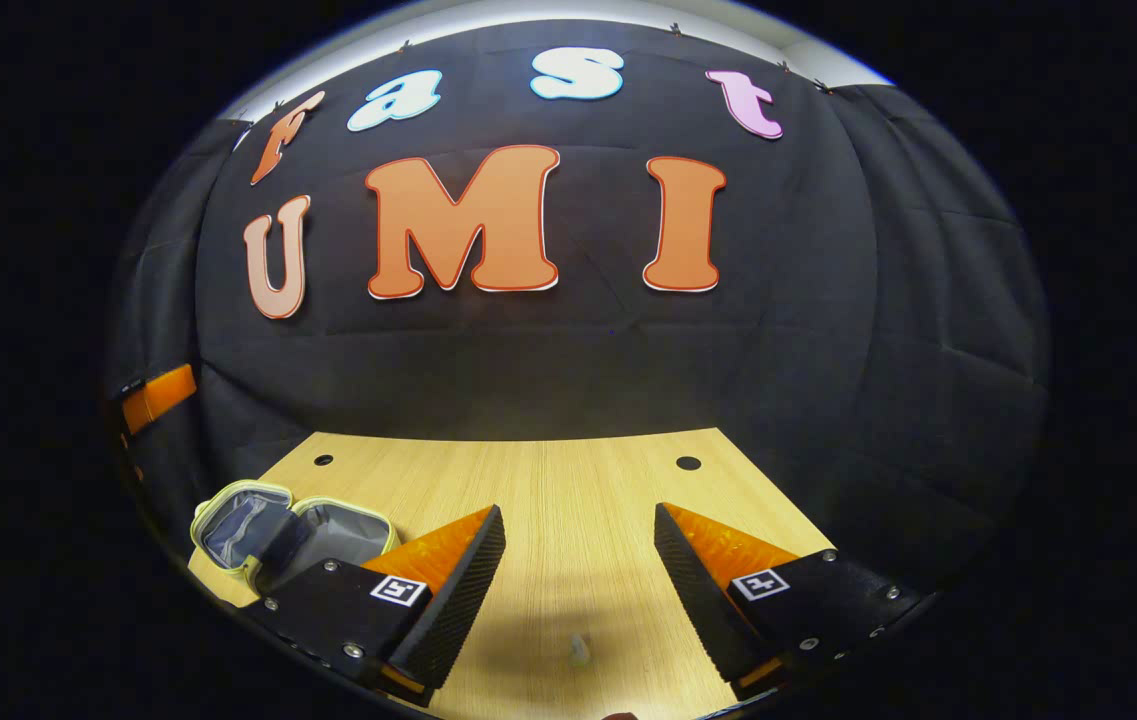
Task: First open the suitcase, pack the skin care products into it, and then close the suitcase.
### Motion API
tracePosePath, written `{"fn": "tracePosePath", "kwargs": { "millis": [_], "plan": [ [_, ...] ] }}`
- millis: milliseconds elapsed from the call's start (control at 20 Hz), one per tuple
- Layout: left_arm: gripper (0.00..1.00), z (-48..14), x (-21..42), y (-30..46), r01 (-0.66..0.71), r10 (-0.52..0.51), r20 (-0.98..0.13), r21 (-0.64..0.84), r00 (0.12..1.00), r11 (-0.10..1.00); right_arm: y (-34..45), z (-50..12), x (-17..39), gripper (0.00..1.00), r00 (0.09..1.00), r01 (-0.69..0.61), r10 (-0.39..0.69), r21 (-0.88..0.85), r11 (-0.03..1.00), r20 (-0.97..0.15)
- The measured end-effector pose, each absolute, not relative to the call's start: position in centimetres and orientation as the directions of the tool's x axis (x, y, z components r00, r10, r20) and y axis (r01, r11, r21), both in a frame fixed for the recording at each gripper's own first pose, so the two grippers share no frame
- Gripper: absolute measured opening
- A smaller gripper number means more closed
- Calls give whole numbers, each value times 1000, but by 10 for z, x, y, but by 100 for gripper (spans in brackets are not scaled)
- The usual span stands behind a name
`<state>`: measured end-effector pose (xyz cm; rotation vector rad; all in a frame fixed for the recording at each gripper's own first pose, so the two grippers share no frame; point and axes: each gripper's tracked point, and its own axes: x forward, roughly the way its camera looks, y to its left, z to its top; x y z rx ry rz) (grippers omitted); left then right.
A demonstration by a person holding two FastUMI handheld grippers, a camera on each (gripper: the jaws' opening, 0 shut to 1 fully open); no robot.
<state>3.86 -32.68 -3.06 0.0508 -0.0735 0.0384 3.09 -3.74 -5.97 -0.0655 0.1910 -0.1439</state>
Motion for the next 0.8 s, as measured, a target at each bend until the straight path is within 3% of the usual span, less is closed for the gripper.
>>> {"fn": "tracePosePath", "kwargs": {
  "millis": [350,550,800],
  "plan": [
    [97,-93,34,-446,21,-19,-32,75,999,997,-75,-58,28,95,979,90,-106,-95,991,-177],
    [97,-112,32,-480,24,-20,-44,98,999,995,-84,-65,31,95,982,45,-62,-100,994,-181],
    [97,-182,34,-504,58,-37,-169,118,985,991,-104,-71,27,95,976,70,-85,-83,994,-200]
  ]
}}
